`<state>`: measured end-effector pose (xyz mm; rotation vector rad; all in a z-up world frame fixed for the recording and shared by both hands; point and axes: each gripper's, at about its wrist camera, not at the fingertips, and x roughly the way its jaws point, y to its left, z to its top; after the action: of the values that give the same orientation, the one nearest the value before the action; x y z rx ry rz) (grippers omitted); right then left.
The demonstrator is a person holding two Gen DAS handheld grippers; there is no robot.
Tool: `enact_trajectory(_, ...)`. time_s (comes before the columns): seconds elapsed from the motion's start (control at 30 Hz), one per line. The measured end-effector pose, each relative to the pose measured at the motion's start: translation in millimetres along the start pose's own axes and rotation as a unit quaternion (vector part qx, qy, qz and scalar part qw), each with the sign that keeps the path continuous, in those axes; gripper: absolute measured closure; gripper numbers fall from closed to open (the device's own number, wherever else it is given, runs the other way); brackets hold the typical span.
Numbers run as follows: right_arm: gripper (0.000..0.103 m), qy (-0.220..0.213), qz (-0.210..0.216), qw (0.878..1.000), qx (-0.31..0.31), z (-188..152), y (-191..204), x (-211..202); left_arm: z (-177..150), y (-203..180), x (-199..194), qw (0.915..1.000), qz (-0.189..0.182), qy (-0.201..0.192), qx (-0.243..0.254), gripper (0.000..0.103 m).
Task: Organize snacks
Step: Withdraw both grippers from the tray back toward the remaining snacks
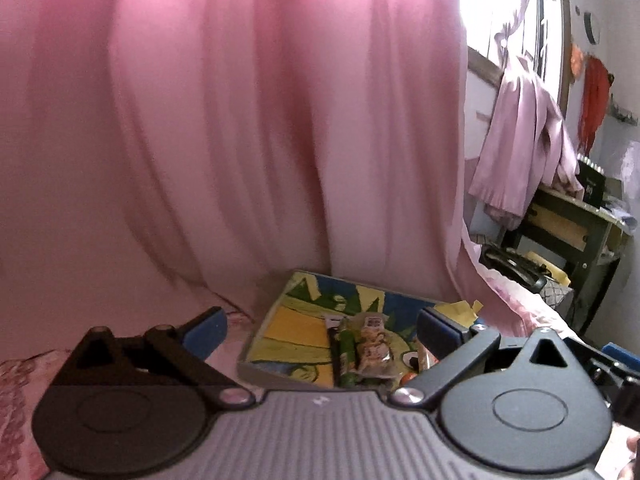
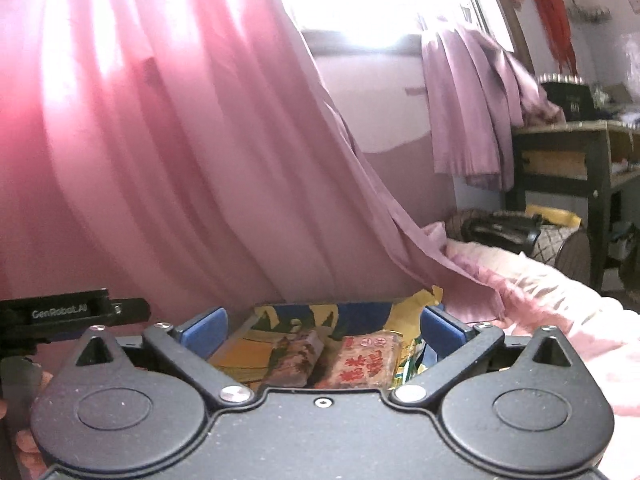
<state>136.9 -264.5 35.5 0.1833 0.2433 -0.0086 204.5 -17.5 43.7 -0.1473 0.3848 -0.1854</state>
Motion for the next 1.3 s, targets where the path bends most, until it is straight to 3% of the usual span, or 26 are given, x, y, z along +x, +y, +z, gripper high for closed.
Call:
enact_trajectory(0.27, 0.001, 0.006, -0.013, 1.000, -0.020, -23, 15, -53, -34, 16, -53, 0.9996, 0.025, -0.008, 0.013, 0.000)
enact_trajectory(0.47, 0.001, 0.035, -0.011, 0.999, -0.013, -39, 21, -78, -62, 18, -77, 0.9969, 0.062, 0.007, 0.048, 0.000)
enact_trajectory(0.63, 0.001, 0.057, -0.018, 0.998, -0.016, -51, 25, -92, -76, 23, -93, 0.9962, 0.069, 0.030, 0.045, 0.000)
enact_trajectory(1.0, 0.001, 0.125, -0.038, 0.991, -0.015, -73, 30, -90, -94, 22, -111, 0.9941, 0.073, 0.059, 0.054, 0.000)
enact_trajectory(1.3, 0.001, 0.163, -0.047, 0.985, -0.021, -83, 30, -80, -97, 30, -97, 0.9888, 0.076, 0.124, 0.034, 0.000)
